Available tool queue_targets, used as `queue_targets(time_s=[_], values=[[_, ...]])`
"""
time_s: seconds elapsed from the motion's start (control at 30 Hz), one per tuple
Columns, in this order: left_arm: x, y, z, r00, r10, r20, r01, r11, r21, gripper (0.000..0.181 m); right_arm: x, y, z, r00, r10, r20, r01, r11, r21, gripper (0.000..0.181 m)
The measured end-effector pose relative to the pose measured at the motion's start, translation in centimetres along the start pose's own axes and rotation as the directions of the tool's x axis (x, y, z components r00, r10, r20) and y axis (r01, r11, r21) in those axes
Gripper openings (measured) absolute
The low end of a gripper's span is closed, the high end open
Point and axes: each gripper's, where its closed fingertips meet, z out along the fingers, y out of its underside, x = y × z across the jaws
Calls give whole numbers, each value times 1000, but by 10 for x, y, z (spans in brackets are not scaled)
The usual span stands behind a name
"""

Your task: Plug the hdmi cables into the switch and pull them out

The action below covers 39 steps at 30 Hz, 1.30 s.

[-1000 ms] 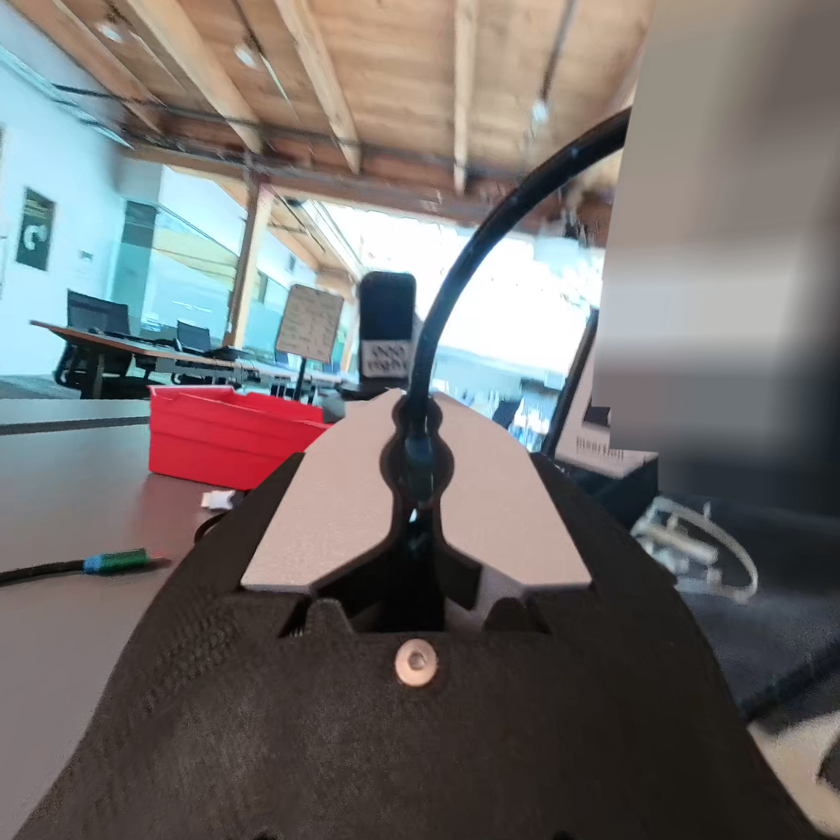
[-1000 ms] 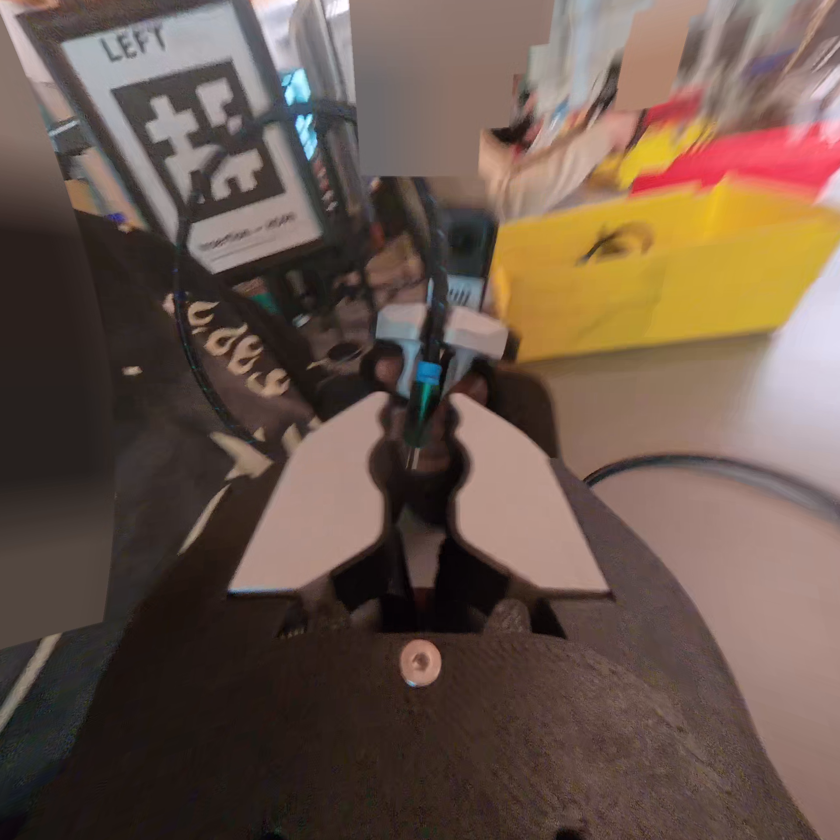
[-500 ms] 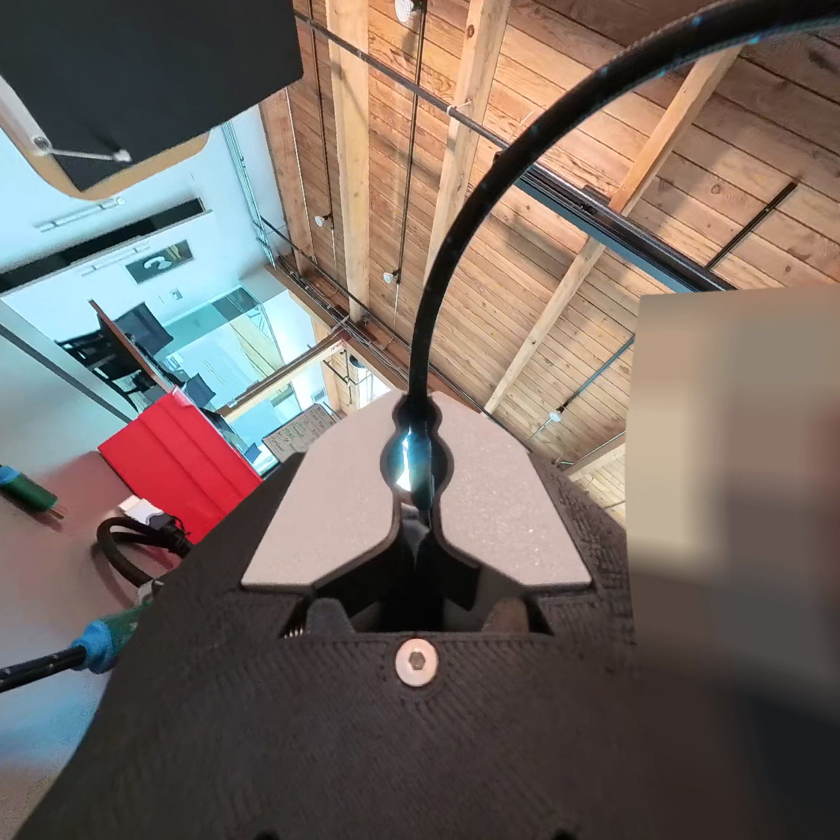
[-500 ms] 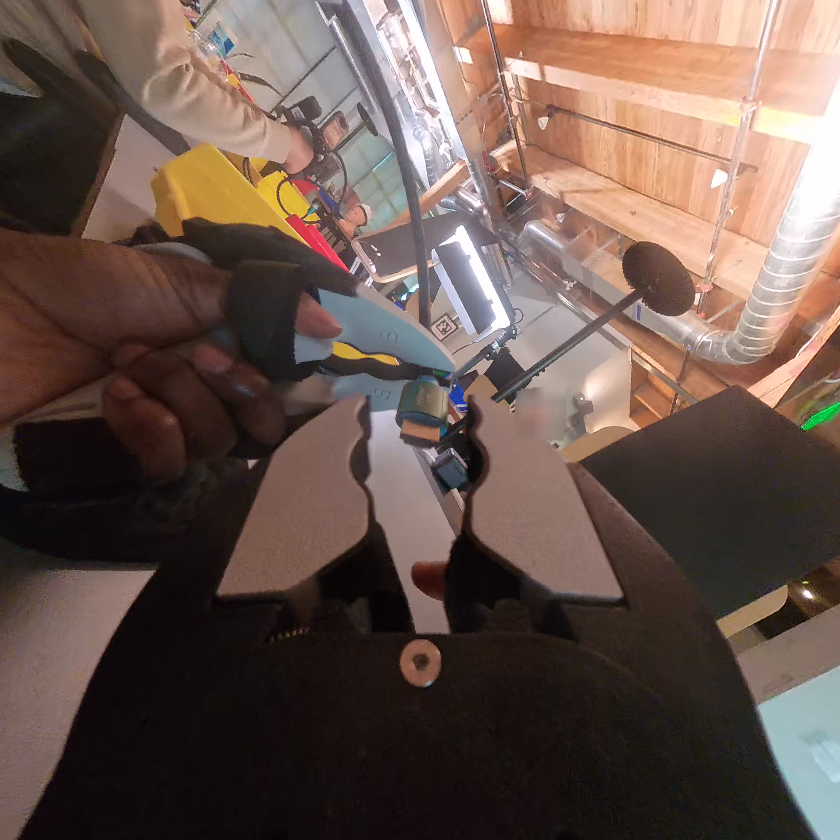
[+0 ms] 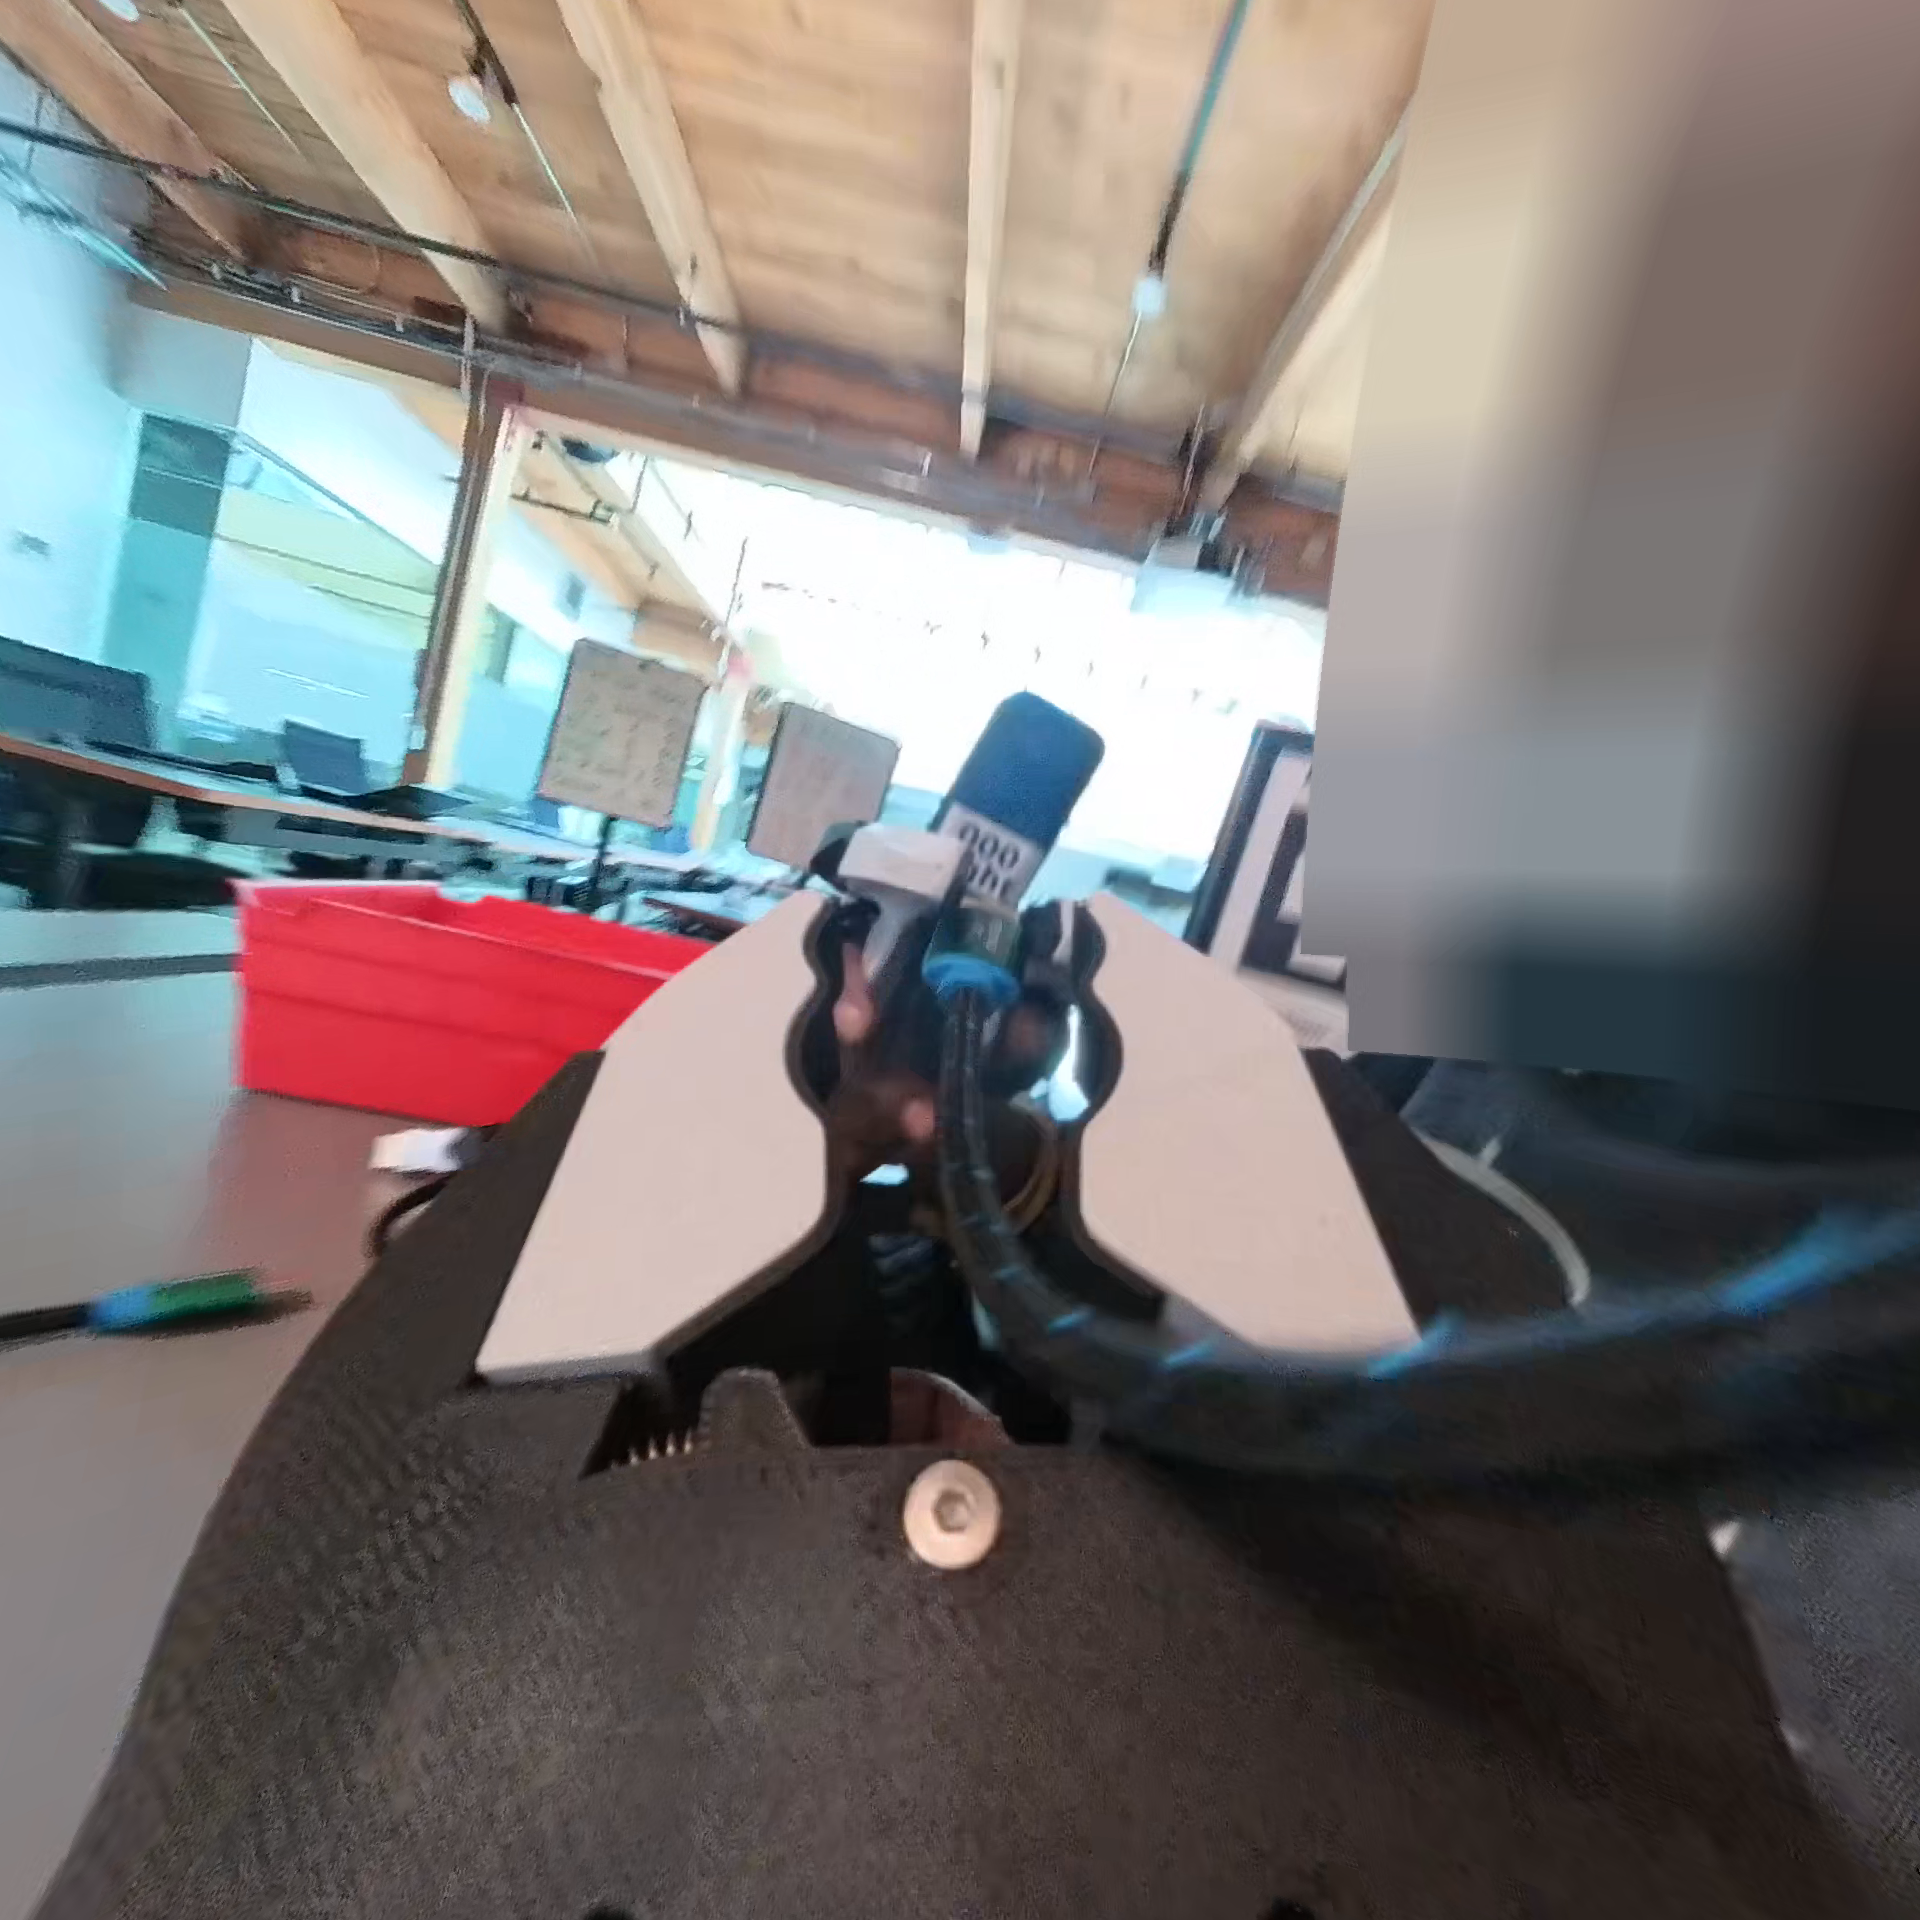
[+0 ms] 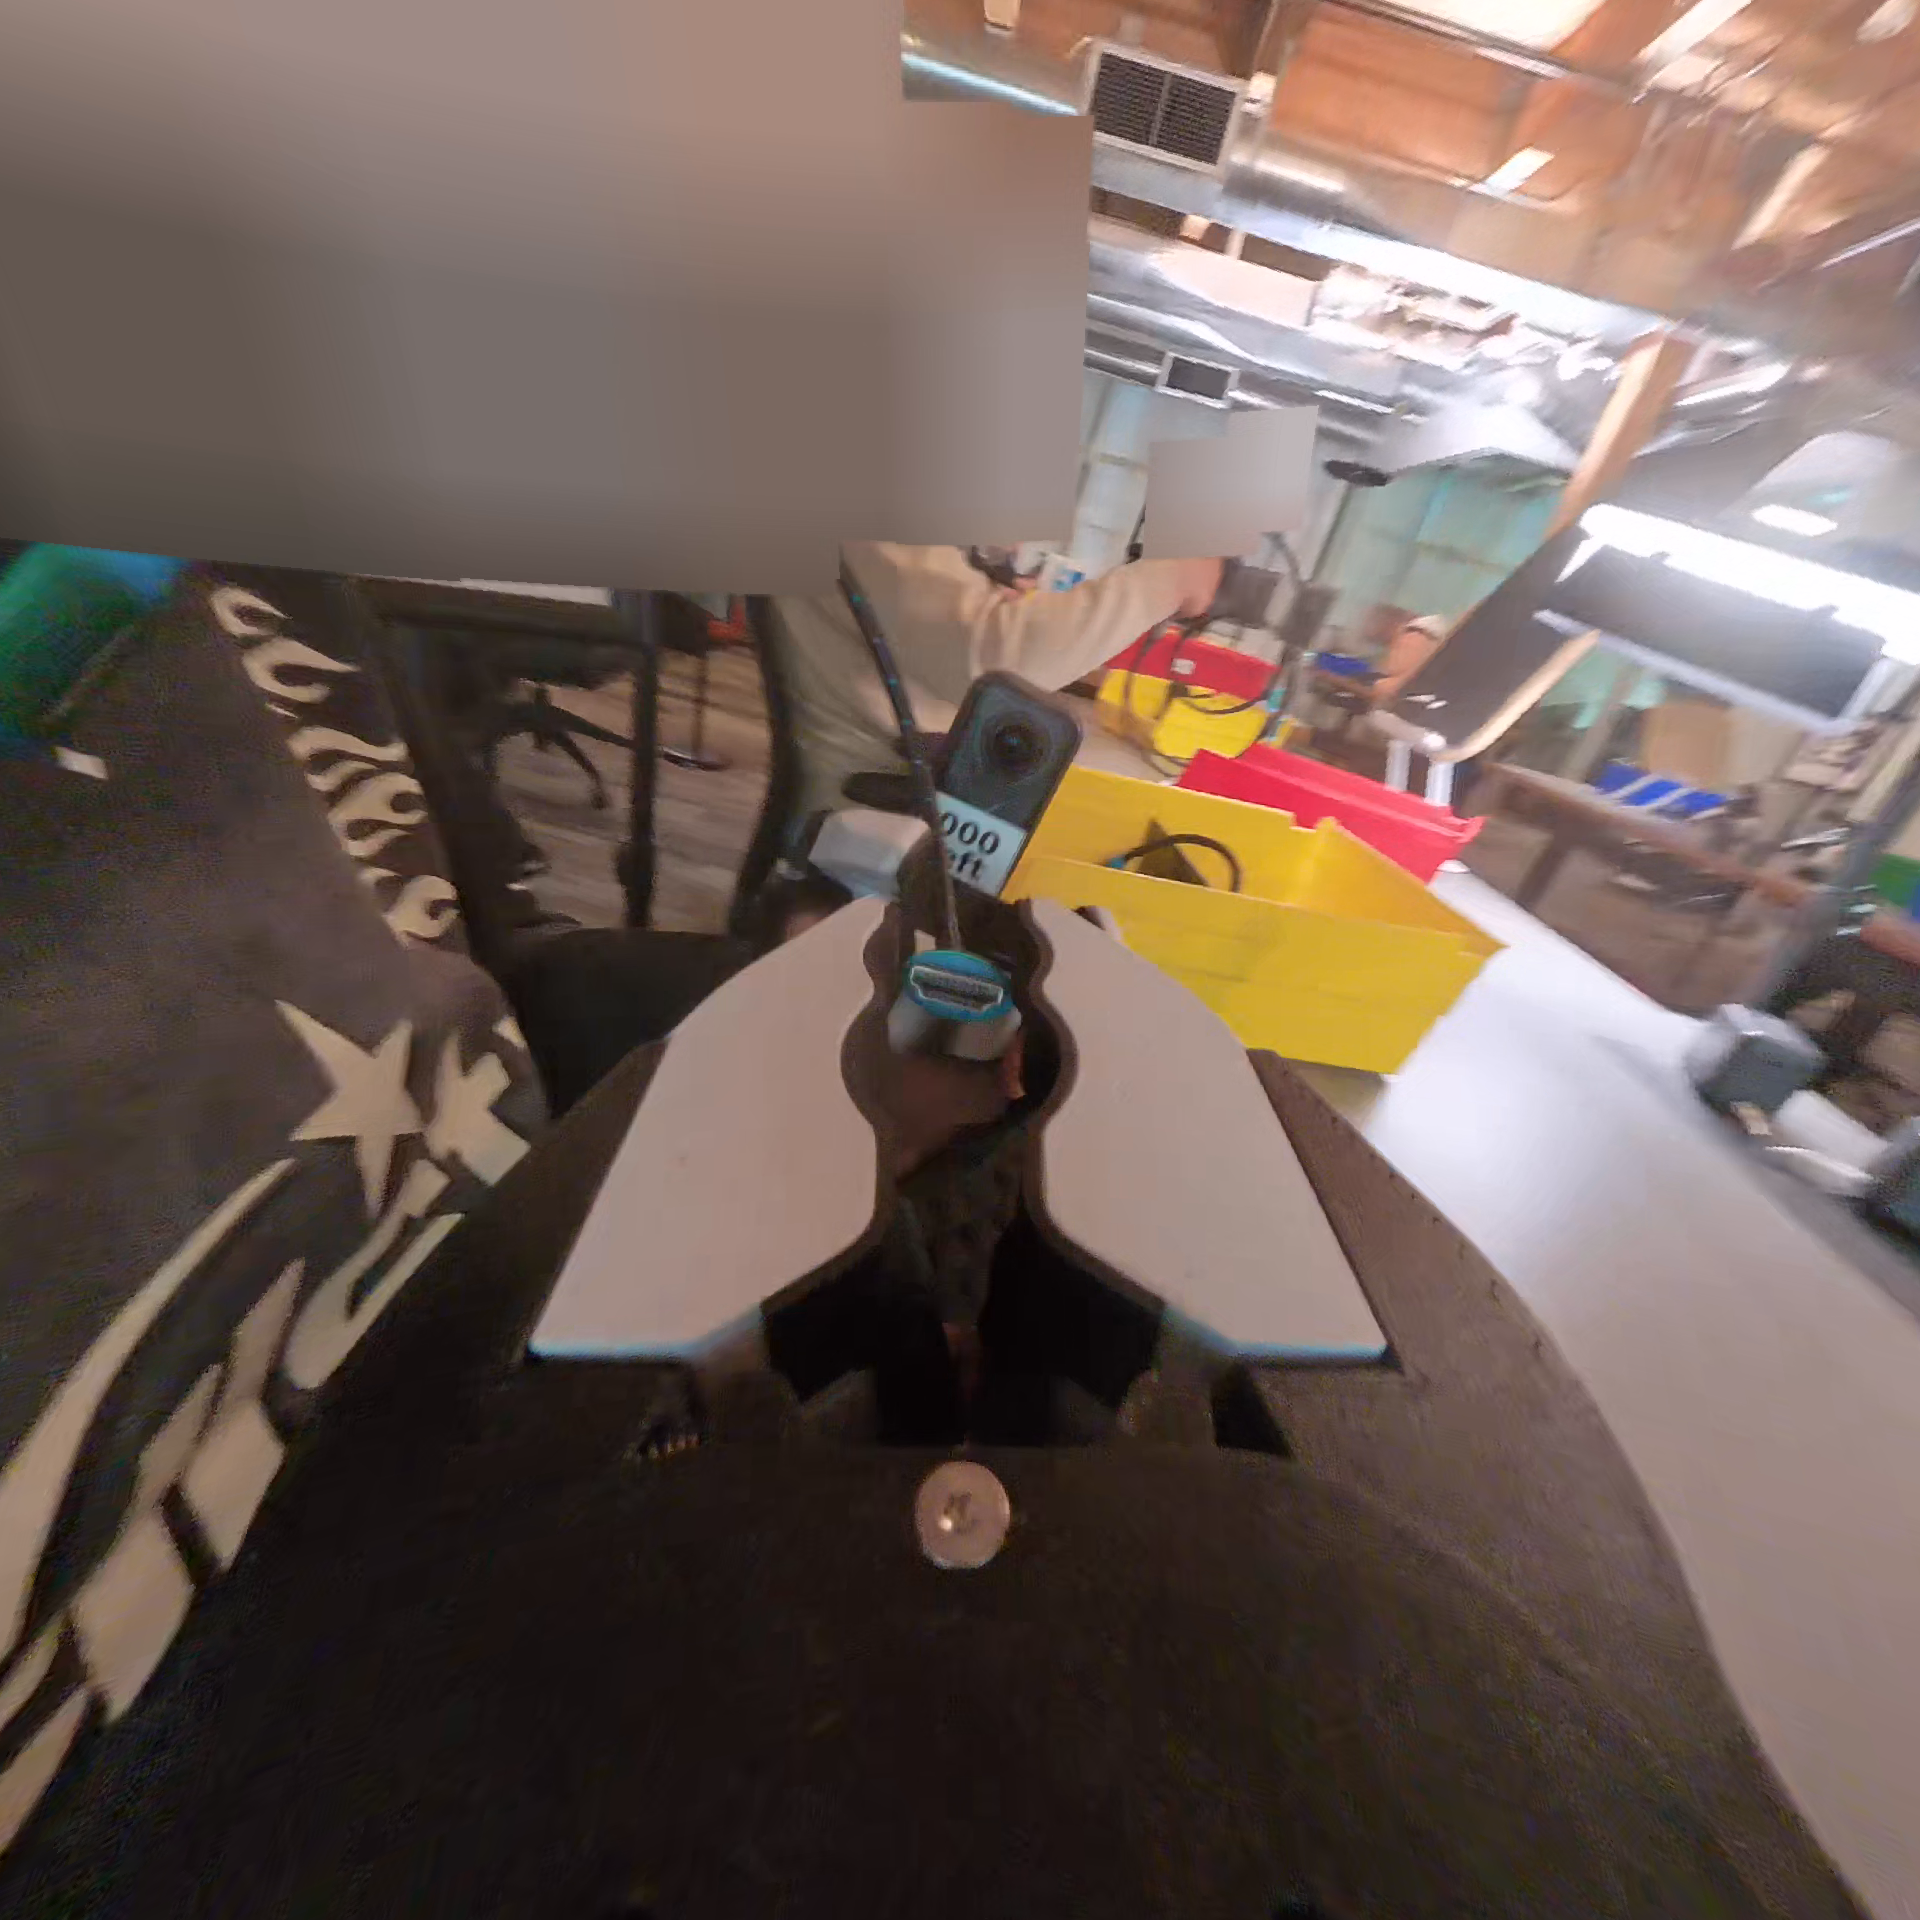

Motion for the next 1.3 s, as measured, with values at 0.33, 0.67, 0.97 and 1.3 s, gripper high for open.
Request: queue_targets(time_s=[0.33, 0.67, 0.97, 1.3], values=[[6, 17, 0, 993, 116, -17, -117, 979, -169, 41, -9, 6, -1, 996, -29, 83, 28, 1000, 5, 20], [14, 28, 4, 976, 214, -41, -217, 945, -246, 30, -13, 7, -1, 994, -9, 112, 7, 1000, 17, 21], [16, 29, 6, 978, 203, -49, -209, 949, -235, 27, -13, 8, -1, 991, 28, 131, -30, 999, 15, 21], [11, 28, 5, 968, 249, -13, -245, 938, -245, 20, -8, 7, -9, 980, 124, 155, -121, 992, -27, 27]])
